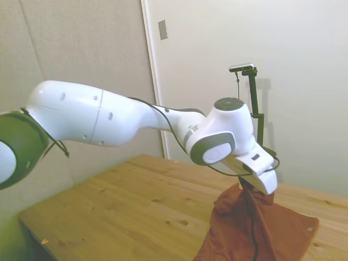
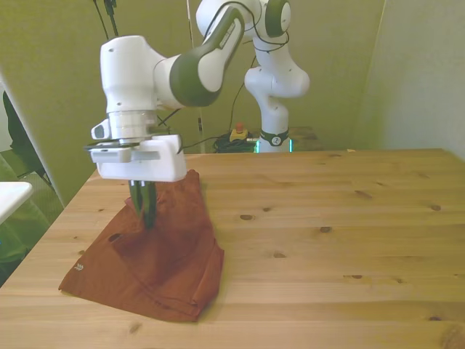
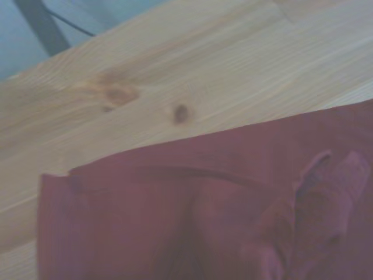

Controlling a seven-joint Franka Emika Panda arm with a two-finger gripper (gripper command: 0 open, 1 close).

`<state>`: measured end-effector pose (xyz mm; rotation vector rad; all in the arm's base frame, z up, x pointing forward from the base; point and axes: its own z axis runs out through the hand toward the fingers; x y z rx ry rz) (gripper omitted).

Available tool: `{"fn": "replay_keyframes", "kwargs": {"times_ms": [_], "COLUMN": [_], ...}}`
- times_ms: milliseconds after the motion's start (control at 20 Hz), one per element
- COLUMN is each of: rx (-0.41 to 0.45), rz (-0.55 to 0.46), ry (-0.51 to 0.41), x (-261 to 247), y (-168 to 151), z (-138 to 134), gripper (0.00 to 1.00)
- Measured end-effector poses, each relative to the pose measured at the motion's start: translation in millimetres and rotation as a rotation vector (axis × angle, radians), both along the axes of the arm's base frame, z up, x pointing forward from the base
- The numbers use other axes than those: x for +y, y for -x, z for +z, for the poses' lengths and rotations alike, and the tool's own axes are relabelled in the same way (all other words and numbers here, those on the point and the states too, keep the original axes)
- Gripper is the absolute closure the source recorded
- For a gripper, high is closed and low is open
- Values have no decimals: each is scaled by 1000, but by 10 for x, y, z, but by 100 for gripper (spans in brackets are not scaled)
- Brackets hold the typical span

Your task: Unfold the shorts

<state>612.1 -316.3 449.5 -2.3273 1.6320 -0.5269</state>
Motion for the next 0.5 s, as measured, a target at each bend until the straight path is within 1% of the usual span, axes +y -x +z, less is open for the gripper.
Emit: {"fn": "replay_keyframes", "kwargs": {"times_ms": [100, 250, 500], "rx": [-9, -9, -11], "rz": [40, 85, 146], "ry": [22, 61, 121], "x": [335, 812, 1704], "y": [7, -37, -206], "z": [122, 221, 241], "gripper": [100, 100, 100]}}
